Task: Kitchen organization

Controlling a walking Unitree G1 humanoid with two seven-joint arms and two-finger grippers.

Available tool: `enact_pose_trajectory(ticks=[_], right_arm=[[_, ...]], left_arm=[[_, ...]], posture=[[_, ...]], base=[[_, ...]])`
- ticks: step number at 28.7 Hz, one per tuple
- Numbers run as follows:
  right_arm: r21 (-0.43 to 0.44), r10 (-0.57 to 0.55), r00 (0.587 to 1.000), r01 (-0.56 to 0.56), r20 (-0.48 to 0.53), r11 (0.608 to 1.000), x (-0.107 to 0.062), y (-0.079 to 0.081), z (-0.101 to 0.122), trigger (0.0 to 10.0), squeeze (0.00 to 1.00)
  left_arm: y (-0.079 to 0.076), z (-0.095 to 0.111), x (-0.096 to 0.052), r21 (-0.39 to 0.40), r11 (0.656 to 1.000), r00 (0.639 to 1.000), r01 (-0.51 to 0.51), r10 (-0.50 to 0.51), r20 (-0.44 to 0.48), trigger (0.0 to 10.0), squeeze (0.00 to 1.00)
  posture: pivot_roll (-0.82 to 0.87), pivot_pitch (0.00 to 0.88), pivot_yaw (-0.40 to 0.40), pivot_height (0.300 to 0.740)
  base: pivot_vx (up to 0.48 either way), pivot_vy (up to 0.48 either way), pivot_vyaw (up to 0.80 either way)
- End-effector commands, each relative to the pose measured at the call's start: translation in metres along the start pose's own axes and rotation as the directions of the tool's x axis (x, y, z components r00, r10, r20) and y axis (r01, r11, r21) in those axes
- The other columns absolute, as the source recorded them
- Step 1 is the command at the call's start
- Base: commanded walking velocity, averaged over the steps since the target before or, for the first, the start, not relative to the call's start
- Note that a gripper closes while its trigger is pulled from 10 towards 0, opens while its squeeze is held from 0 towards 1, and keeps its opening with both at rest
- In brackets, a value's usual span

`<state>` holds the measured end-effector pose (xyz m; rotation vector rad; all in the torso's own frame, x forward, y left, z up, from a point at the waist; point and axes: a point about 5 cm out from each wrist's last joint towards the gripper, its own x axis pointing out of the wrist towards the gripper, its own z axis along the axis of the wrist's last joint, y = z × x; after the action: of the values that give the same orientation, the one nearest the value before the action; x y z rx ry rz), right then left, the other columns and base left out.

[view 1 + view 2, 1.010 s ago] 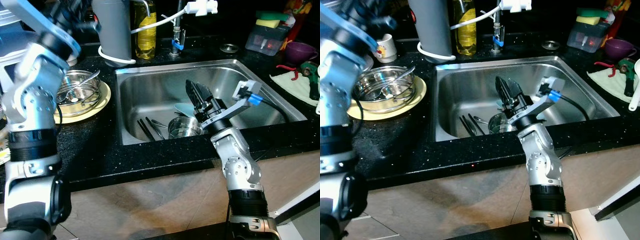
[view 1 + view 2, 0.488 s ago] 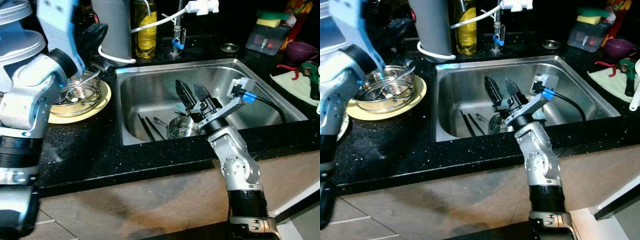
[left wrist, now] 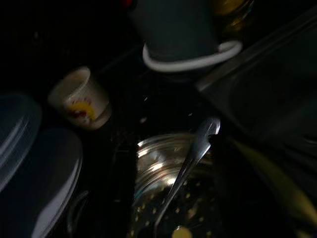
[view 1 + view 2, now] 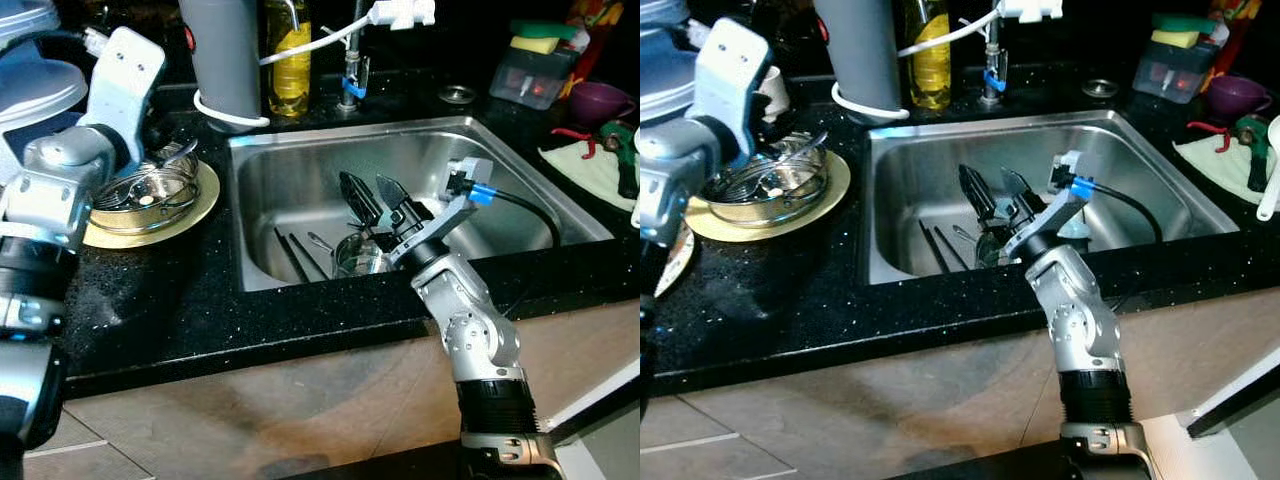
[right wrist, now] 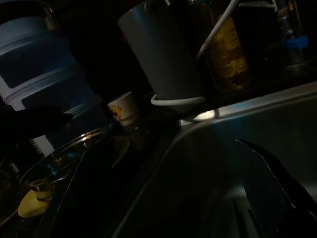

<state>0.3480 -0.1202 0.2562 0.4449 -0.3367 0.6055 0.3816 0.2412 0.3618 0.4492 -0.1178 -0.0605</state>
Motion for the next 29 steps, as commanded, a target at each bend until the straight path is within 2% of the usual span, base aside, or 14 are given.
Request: enact_pose_trajectory(ticks=[1, 3, 6, 11, 14, 15, 16, 17, 22, 27, 29], right_arm=[[0.004, 0.005, 1.0, -0.005, -0.03, 1.0, -0.004, 0.0, -0.005, 10.0, 0.0], [0.004, 0.006, 0.999, -0.006, -0.037, 1.0, -0.004, 0.0, -0.005, 10.0, 0.0], [0.002, 0.009, 0.999, -0.009, -0.047, 1.0, -0.004, -0.001, -0.005, 10.0, 0.0], [0.001, 0.012, 0.998, -0.012, -0.056, 1.0, -0.003, -0.001, -0.005, 10.0, 0.0], [0.001, 0.013, 0.998, -0.013, -0.06, 1.0, -0.002, -0.002, -0.005, 10.0, 0.0], [0.001, 0.015, 0.998, -0.015, -0.063, 1.0, -0.002, -0.001, -0.005, 10.0, 0.0], [0.001, 0.016, 0.998, -0.016, -0.065, 1.0, -0.002, -0.001, -0.005, 10.0, 0.0], [0.002, 0.016, 0.998, -0.016, -0.066, 1.0, -0.002, -0.001, -0.005, 10.0, 0.0], [0.004, 0.016, 0.997, -0.016, -0.069, 1.0, -0.002, -0.002, -0.005, 10.0, 0.0], [0.013, 0.004, 0.998, -0.003, -0.065, 1.0, -0.003, -0.004, -0.005, 10.0, 0.0], [0.021, -0.002, 0.998, 0.004, -0.06, 1.0, -0.003, -0.004, -0.006, 10.0, 0.0]], left_arm=[[0.014, -0.007, -0.003, -0.021, 1.0, 0.998, -0.014, 0.013, -0.069, 10.0, 1.0], [0.019, -0.014, -0.004, -0.048, 0.999, 0.991, 0.0, -0.007, -0.131, 10.0, 1.0], [0.022, -0.02, -0.005, -0.031, 0.999, 0.981, 0.04, -0.046, -0.19, 10.0, 1.0], [0.028, -0.023, -0.005, -0.025, 0.999, 0.972, 0.047, -0.051, -0.229, 10.0, 1.0], [0.029, -0.029, -0.005, -0.069, 0.995, 0.965, 0.069, -0.084, -0.25, 10.0, 1.0], [0.027, -0.035, -0.004, -0.109, 0.99, 0.96, 0.088, -0.114, -0.256, 10.0, 0.22], [0.026, -0.036, -0.003, -0.124, 0.988, 0.959, 0.094, -0.124, -0.256, 10.0, 0.22], [0.025, -0.037, -0.002, -0.135, 0.986, 0.958, 0.102, -0.134, -0.253, 10.0, 0.0], [0.017, -0.04, 0.003, -0.199, 0.969, 0.955, 0.146, -0.191, -0.226, 10.0, 0.0], [0.012, -0.046, 0.009, -0.139, 0.981, 0.962, 0.135, -0.163, -0.219, 10.0, 0.0], [0.011, -0.048, 0.011, -0.148, 0.983, 0.967, 0.113, -0.143, -0.211, 10.0, 0.0]], posture=[[-0.03, 0.161, 0.002, 0.74], [-0.03, 0.161, 0.002, 0.74], [-0.03, 0.16, -0.001, 0.74], [-0.03, 0.162, -0.002, 0.74], [-0.03, 0.162, -0.006, 0.74], [-0.03, 0.162, -0.006, 0.74], [-0.03, 0.162, -0.006, 0.74], [-0.03, 0.163, -0.012, 0.74], [-0.04, 0.166, -0.013, 0.74], [-0.05, 0.172, -0.009, 0.74], [-0.05, 0.172, -0.009, 0.74]], base=[[0.0, 0.0, 0.0], [0.0, 0.0, 0.0], [0.0, 0.0, 0.0], [0.0, 0.0, 0.0], [0.0, 0.0, 0.0], [0.0, 0.0, 0.0], [0.0, 0.0, 0.0], [0.0, 0.0, 0.0], [0.0, 0.0, 0.0], [0.0, 0.0, 0.0], [0.0, 0.0, 0.0]])
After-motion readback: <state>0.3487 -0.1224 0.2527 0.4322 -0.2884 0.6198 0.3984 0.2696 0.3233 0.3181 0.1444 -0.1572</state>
